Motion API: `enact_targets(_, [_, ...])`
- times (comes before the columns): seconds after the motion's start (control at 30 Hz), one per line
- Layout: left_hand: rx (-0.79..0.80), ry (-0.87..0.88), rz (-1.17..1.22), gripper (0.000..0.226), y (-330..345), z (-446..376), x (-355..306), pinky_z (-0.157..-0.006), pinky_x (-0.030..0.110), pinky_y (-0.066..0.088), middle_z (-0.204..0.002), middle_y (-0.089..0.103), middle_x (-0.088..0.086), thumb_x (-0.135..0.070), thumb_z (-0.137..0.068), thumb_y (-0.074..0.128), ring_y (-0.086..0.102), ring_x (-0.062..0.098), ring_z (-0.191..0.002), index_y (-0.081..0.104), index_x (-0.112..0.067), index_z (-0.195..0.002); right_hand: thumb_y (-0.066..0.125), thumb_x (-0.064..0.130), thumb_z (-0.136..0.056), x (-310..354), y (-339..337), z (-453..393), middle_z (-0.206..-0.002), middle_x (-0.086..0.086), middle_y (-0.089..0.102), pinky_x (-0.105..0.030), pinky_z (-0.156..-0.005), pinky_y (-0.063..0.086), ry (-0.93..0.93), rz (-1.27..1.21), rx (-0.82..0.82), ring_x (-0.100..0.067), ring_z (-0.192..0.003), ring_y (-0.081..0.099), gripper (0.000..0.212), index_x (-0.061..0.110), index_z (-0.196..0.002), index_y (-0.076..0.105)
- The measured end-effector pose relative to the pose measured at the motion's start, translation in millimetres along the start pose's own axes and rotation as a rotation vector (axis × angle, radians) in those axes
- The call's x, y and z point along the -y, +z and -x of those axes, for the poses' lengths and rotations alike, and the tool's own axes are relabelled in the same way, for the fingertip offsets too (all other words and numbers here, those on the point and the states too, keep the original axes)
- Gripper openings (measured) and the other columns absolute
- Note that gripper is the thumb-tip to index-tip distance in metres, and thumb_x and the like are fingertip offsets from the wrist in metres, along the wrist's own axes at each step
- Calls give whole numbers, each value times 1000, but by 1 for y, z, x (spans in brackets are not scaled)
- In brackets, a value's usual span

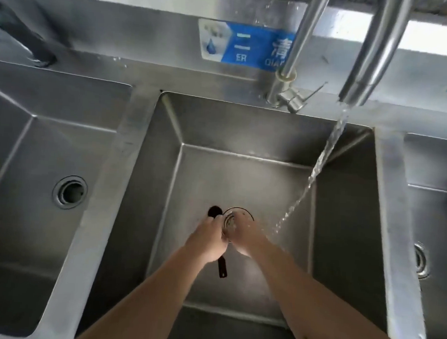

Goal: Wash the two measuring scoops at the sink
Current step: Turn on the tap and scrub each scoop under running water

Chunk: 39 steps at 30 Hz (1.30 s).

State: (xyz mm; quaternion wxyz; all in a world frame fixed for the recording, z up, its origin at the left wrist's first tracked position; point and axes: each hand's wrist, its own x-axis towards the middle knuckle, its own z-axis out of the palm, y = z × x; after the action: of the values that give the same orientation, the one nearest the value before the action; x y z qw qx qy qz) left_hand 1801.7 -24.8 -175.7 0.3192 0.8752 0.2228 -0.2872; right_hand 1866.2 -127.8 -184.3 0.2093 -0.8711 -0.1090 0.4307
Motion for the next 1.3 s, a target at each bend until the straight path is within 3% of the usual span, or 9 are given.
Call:
enact_targets(0.1, [-7,-77,68,22,17,-25,22,-82,45,51,-112,59,14,-20,-88,47,60,34,-98,49,-12,-109,55,33,-88,-6,32,-31,-106,-8,66,-31,-71,40,77,-71,31,-27,-92,61,28,14,-109,57])
enact_targets(0.3, [-52,-182,224,32,47,-57,45,-89,41,45,-119,59,21,-13,-89,45,57,38,-110,46,-7,-120,57,21,-89,-17,77,-64,-101,-16,74,-35,-79,49,130,-109,-4,-32,-98,65,25,3,-99,72])
enact_targets(0.43, [-73,-210,314,32,55,-62,55,-88,38,44,-114,62,23,-3,-85,46,58,38,-108,50,-5,-116,63,22,-85,-18,85,-69,-93,-13,75,-31,-69,42,122,-122,-48,-28,-92,66,20,6,-89,75])
enact_targets(0.5, [-68,-207,368,42,56,-60,56,-91,35,44,-116,63,19,-2,-85,43,57,35,-110,53,-9,-125,61,20,-86,-19,86,-69,-86,-11,72,-31,-65,38,107,-120,-60,-28,-88,65,16,12,-76,70])
enact_targets(0.63, [-42,-183,513,49,53,-48,48,-85,22,38,-114,64,5,-6,-88,41,58,24,-110,54,-21,-133,52,8,-86,-23,79,-52,-59,5,50,-30,-59,34,116,-262,-93,-22,-66,51,39,26,-53,44])
enact_targets(0.83, [-119,-167,706,12,35,-25,9,-70,27,46,-96,68,-3,-22,-87,51,64,18,-91,59,-28,-94,50,6,-89,-30,47,9,-71,-13,61,-40,-65,46,232,-776,-99,-25,-69,56,24,11,-76,70])
enact_targets(1.03, [-40,-8,855,30,12,10,-49,-81,41,55,-101,71,14,-4,-83,49,67,30,-92,64,-14,-107,52,16,-90,-33,4,80,-58,5,65,-19,-43,39,264,-871,-183,-4,-45,54,28,24,-75,74])
enact_targets(1.17, [70,3,1075,35,2,39,-82,-60,31,51,-83,68,18,12,-84,42,64,26,-73,65,-4,-106,51,15,-89,-30,-19,119,-51,5,61,-20,-40,36,271,-931,-212,-6,-41,51,26,18,-79,75])
enact_targets(1.3, [178,-48,1228,30,0,57,-97,-58,33,38,-77,62,17,10,-88,42,57,26,-71,64,-3,-104,50,18,-85,-31,-34,144,-52,1,55,-27,-45,37,277,-916,-250,-12,-42,47,23,8,-80,70])
